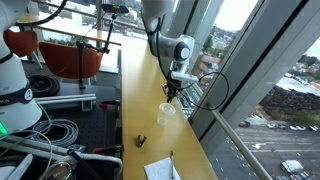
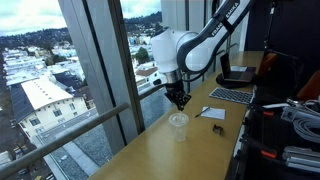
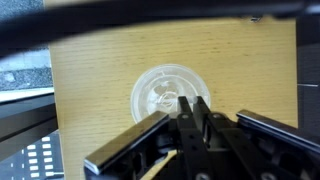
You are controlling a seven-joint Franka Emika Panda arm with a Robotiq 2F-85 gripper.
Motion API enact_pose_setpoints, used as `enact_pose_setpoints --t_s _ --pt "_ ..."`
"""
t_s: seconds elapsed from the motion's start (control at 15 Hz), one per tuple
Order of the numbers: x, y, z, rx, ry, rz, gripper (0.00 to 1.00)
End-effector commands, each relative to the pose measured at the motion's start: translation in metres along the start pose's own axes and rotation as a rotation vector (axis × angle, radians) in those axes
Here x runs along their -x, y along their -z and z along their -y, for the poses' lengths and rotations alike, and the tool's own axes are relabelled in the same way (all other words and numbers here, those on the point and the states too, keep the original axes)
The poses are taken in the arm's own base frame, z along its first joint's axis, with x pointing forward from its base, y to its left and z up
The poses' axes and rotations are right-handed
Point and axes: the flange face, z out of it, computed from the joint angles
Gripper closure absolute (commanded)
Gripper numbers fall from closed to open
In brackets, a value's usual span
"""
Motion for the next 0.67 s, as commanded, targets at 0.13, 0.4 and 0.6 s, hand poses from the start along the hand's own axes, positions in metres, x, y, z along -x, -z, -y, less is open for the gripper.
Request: enact_pose_setpoints --t_s 0.13,0.4,0.6 --pt "0.002 0.007 0.001 0.026 0.012 0.000 1.00" --pt "-0.002 0.026 0.003 0.049 0.014 0.004 1.00" --pt "-0.001 0.056 0.001 0.061 -0.007 0.011 1.00"
